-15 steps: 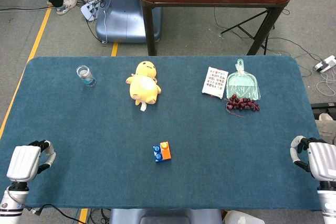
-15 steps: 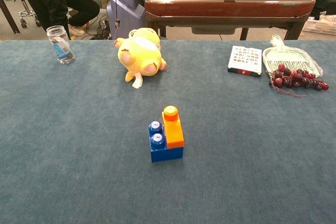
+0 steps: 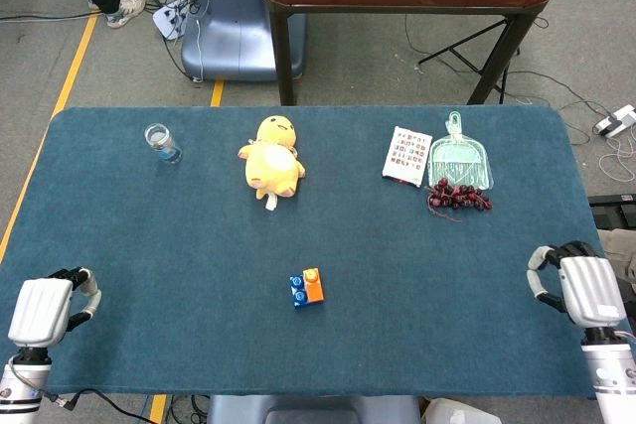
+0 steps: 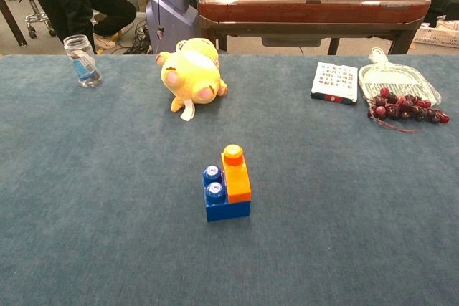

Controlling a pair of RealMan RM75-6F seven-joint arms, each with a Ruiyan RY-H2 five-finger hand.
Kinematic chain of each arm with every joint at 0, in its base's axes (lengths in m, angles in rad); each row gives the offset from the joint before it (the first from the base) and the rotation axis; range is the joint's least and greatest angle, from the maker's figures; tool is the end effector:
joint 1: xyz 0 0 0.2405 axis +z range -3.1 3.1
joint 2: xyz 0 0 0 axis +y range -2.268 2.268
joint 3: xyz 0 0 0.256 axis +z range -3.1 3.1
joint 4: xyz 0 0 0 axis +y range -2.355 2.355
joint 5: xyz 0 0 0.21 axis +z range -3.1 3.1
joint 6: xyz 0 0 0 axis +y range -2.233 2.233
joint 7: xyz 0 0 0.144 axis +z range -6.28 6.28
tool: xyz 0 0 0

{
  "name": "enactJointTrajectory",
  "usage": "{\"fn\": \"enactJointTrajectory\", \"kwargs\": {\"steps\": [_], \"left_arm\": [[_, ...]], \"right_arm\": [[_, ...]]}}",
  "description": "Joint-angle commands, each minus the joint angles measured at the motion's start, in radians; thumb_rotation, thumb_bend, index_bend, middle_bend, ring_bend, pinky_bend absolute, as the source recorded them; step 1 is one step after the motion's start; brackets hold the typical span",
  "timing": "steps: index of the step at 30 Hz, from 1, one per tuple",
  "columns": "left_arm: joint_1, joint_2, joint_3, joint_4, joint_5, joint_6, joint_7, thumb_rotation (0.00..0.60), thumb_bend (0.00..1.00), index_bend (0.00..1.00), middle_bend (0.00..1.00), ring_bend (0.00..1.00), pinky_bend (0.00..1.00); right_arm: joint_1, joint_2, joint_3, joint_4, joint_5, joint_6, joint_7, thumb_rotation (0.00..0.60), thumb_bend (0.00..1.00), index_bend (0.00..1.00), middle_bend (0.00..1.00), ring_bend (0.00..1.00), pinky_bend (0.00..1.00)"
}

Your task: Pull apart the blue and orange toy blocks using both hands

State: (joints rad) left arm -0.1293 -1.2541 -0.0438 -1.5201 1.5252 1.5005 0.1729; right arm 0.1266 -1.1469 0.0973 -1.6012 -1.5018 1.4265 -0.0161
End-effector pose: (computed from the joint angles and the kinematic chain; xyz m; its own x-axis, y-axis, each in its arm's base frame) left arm -0.3040 0.1938 0.1233 0.5113 -0.0319 0.8588 0.8561 -0.0685 -0.5123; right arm -0.3014 -0.2036 0.1501 0.3918 0.0017 0.9200 -0.9188 -0.0515 0.3914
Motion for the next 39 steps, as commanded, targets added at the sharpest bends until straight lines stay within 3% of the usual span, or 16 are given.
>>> {"fn": "enactJointTrajectory", "kwargs": {"steps": [1,4,10,27,39], "left_arm": [[0.002,-0.002,0.003,0.005,-0.001,-0.003,-0.002,0.600,0.38,0.39,0.59,0.60,0.80],[0.004,-0.006,0.004,0.013,-0.009,-0.009,-0.011,0.600,0.38,0.39,0.59,0.60,0.80],[0.004,-0.016,0.005,0.027,-0.015,-0.015,-0.020,0.600,0.38,0.39,0.59,0.60,0.80],[0.004,-0.014,0.006,0.012,-0.025,-0.026,0.006,0.600,0.38,0.39,0.59,0.60,0.80],[0.004,-0.024,0.011,0.023,-0.038,-0.044,0.005,0.600,0.38,0.39,0.59,0.60,0.80]], "right_arm": [[0.047,-0.012,0.010,-0.015,-0.053,-0.018,-0.048,0.600,0.16,0.57,0.38,0.29,0.22],[0.090,-0.022,0.017,-0.022,-0.100,-0.037,-0.090,0.600,0.07,0.48,0.31,0.22,0.21],[0.171,-0.038,0.036,-0.027,-0.193,-0.056,-0.144,0.600,0.02,0.38,0.24,0.16,0.21],[0.327,-0.068,0.026,-0.053,-0.322,-0.161,-0.250,0.600,0.02,0.37,0.24,0.16,0.21],[0.414,-0.143,-0.006,0.029,-0.382,-0.218,-0.257,0.600,0.02,0.34,0.24,0.15,0.21]]}}
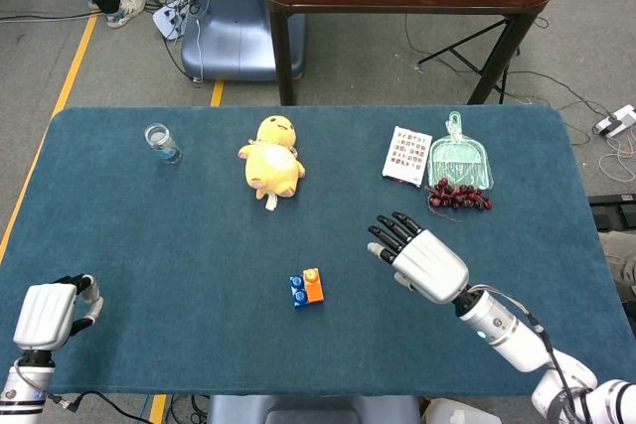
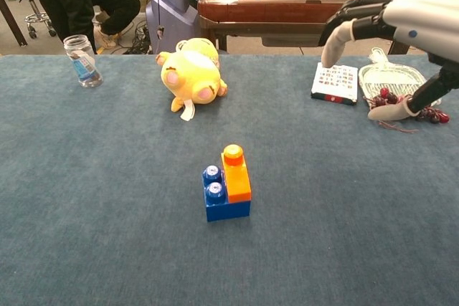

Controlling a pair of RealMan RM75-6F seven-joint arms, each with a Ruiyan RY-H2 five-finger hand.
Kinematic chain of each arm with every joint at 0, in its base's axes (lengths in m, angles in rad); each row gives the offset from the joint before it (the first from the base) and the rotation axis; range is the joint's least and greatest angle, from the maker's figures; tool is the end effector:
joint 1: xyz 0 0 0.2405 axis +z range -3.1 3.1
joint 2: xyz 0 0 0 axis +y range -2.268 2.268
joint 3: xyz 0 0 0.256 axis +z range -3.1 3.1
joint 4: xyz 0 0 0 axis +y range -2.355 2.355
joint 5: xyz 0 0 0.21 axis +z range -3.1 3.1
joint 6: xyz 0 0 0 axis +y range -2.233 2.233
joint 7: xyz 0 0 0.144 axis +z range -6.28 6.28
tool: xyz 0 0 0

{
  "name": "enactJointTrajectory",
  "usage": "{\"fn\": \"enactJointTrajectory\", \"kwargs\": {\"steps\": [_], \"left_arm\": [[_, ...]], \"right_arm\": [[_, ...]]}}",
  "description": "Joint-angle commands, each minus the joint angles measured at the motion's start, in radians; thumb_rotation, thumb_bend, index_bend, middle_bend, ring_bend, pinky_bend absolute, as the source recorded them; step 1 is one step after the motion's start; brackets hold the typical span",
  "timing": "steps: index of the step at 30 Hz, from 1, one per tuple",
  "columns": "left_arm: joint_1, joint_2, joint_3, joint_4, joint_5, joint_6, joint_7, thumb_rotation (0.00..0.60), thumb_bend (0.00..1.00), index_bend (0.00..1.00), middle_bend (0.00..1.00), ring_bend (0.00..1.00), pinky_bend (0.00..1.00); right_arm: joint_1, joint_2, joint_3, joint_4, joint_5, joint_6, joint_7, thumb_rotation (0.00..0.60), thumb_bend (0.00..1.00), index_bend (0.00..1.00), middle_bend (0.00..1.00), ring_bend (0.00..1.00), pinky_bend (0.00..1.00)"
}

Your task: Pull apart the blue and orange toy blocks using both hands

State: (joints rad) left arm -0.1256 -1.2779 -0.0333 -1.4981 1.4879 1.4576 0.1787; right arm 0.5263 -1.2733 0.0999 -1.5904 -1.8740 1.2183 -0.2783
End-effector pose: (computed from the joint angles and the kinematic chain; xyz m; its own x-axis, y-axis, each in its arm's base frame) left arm -0.3142 0.1909 0.1120 0.5151 0.0291 0.8566 0.8569 -0.0380 -0.5140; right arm -0.1587 -0.2705 0.0683 0.5911 0.1781 0.7867 -0.4924 -0.6929 0.5268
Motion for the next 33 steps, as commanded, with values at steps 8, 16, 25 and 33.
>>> {"fn": "enactJointTrajectory", "kwargs": {"steps": [8,16,25,33], "left_arm": [[0.001,-0.001,0.003,0.002,-0.005,-0.007,0.002,0.600,0.38,0.39,0.59,0.60,0.80],[-0.001,-0.002,0.004,-0.003,-0.010,-0.016,0.011,0.600,0.38,0.39,0.59,0.60,0.80],[-0.004,-0.003,0.005,-0.010,-0.015,-0.025,0.022,0.600,0.38,0.39,0.59,0.60,0.80],[-0.003,-0.008,0.009,-0.007,-0.022,-0.034,0.024,0.600,0.38,0.39,0.59,0.60,0.80]], "right_arm": [[0.062,-0.087,-0.032,0.109,-0.045,-0.008,0.040,0.600,0.01,0.32,0.22,0.13,0.21],[0.102,-0.148,-0.054,0.204,-0.079,0.019,0.100,0.600,0.02,0.29,0.21,0.12,0.21],[0.161,-0.239,-0.082,0.374,-0.149,0.099,0.211,0.600,0.01,0.29,0.21,0.12,0.21],[0.222,-0.313,-0.106,0.520,-0.179,0.134,0.300,0.600,0.02,0.29,0.21,0.12,0.21]]}}
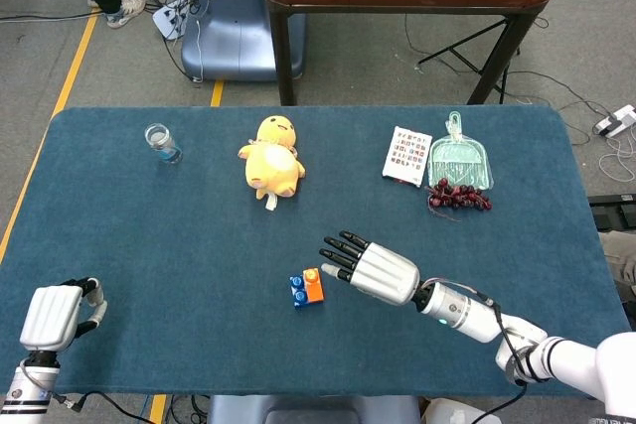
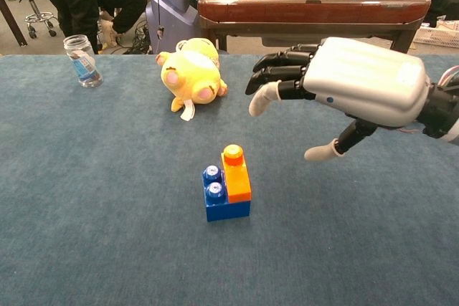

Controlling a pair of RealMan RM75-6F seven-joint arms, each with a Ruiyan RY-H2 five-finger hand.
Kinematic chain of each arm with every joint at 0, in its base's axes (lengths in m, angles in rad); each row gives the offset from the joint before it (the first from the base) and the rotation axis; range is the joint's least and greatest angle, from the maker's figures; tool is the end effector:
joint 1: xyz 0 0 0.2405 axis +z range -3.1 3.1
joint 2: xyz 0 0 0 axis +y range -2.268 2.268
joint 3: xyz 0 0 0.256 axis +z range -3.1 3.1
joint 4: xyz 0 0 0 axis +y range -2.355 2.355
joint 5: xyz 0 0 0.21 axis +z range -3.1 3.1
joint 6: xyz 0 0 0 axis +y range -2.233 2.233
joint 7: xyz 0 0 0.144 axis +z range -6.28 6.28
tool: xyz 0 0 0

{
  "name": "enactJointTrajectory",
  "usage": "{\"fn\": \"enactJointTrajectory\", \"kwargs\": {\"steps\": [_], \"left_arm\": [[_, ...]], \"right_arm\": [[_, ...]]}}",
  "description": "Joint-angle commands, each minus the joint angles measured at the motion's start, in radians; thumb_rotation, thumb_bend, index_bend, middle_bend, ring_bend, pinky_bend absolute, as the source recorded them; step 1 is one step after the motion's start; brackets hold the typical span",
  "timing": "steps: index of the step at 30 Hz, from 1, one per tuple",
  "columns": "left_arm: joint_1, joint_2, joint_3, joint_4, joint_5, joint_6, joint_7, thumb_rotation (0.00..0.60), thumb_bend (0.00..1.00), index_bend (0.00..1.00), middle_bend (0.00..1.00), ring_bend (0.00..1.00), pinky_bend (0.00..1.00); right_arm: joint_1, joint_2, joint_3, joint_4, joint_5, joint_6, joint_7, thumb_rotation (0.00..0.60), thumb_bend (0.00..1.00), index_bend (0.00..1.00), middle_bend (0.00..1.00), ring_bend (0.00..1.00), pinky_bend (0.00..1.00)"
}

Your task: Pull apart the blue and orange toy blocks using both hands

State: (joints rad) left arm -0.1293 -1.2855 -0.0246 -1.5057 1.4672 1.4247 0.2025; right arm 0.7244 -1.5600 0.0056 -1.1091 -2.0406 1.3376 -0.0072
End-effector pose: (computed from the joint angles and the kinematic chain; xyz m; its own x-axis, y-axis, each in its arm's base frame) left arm -0.3160 0.1896 0.1041 0.5214 0.0725 0.8502 0.8532 -0.0317 -0.5206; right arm -0.1486 -0.3002 -0.0015 0.5370 0.2105 0.8169 -0.2922 -0.8620 0.4142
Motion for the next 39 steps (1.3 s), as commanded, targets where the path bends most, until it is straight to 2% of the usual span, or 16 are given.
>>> {"fn": "enactJointTrajectory", "kwargs": {"steps": [1,10,23,39], "left_arm": [[0.001,-0.001,0.001,0.002,-0.002,-0.001,-0.001,0.600,0.38,0.39,0.59,0.60,0.80],[0.002,-0.009,0.005,0.012,-0.003,-0.006,-0.007,0.600,0.38,0.39,0.59,0.60,0.80],[0.001,-0.015,0.009,0.013,-0.005,-0.015,-0.006,0.600,0.38,0.39,0.59,0.60,0.80],[0.004,-0.027,0.014,0.028,-0.008,-0.021,-0.016,0.600,0.38,0.39,0.59,0.60,0.80]], "right_arm": [[0.030,-0.033,-0.014,0.050,-0.014,0.017,0.036,0.600,0.02,0.29,0.21,0.12,0.21],[0.074,-0.061,-0.038,0.096,-0.011,0.004,0.045,0.600,0.02,0.29,0.21,0.12,0.21],[0.124,-0.038,-0.047,0.038,0.022,-0.067,-0.023,0.600,0.02,0.30,0.21,0.11,0.21],[0.169,-0.051,-0.056,0.038,0.045,-0.104,-0.043,0.600,0.02,0.30,0.21,0.11,0.21]]}}
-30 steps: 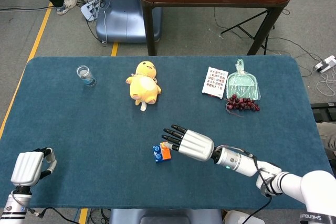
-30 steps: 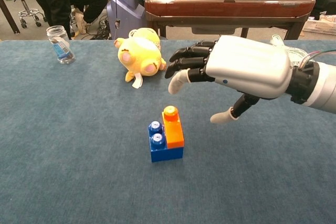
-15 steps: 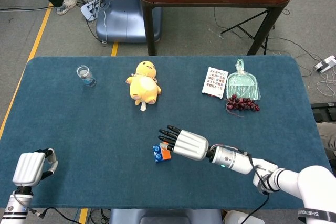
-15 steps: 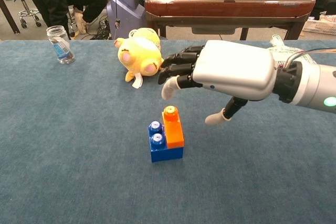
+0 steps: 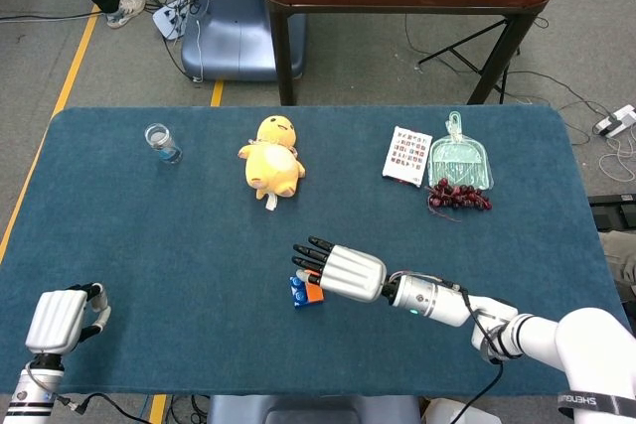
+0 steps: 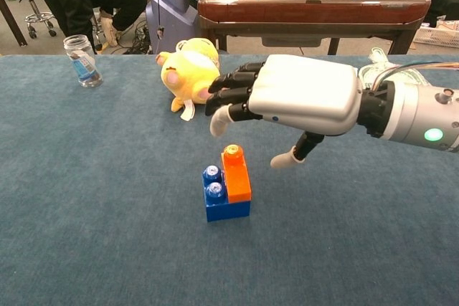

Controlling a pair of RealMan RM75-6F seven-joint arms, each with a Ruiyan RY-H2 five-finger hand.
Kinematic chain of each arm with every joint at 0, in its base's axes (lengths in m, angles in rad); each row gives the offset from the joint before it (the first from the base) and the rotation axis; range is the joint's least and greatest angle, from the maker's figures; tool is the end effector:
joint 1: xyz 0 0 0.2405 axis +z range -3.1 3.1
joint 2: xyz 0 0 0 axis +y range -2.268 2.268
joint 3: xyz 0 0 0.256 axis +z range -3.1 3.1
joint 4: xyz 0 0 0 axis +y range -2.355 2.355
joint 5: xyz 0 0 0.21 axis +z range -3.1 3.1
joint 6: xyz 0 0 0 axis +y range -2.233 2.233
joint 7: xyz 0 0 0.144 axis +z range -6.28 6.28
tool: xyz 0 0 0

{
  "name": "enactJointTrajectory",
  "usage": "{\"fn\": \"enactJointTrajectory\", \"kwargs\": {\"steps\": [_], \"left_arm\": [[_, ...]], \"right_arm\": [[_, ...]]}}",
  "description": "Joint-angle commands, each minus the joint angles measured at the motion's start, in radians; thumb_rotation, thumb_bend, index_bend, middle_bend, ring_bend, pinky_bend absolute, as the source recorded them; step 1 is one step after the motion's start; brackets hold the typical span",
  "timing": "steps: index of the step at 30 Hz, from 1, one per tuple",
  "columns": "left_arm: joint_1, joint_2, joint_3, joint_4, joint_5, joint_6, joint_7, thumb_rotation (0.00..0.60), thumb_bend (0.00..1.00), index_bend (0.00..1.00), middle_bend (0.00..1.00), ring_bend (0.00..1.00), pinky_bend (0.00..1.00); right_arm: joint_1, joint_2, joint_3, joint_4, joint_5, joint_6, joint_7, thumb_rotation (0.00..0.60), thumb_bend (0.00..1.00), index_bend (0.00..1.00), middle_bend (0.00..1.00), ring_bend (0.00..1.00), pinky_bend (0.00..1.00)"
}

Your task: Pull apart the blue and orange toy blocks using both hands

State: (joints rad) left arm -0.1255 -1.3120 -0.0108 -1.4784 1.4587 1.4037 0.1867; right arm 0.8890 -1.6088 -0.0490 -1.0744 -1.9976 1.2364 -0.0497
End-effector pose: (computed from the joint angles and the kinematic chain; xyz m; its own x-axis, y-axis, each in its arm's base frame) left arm -0.3218 0.1853 0.0933 0.5076 0.1102 0.8545 0.8609 -0.0258 -0.5081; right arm -0.1146 -0.3178 -0.0306 0.6094 0.2527 0.7515 -0.1463 -0.8957 0.4199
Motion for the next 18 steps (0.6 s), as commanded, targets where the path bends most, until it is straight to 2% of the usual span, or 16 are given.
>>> {"fn": "enactJointTrajectory", "kwargs": {"steps": [1,18], "left_arm": [[0.000,-0.001,0.001,0.001,0.000,0.000,0.000,0.600,0.38,0.39,0.59,0.60,0.80],[0.003,-0.007,0.003,0.009,-0.003,-0.004,-0.007,0.600,0.38,0.39,0.59,0.60,0.80]], "right_arm": [[0.006,-0.004,-0.002,0.005,0.003,-0.004,0.001,0.600,0.02,0.30,0.21,0.11,0.21],[0.044,-0.026,-0.008,0.006,0.020,-0.035,-0.031,0.600,0.02,0.30,0.20,0.10,0.21]]}}
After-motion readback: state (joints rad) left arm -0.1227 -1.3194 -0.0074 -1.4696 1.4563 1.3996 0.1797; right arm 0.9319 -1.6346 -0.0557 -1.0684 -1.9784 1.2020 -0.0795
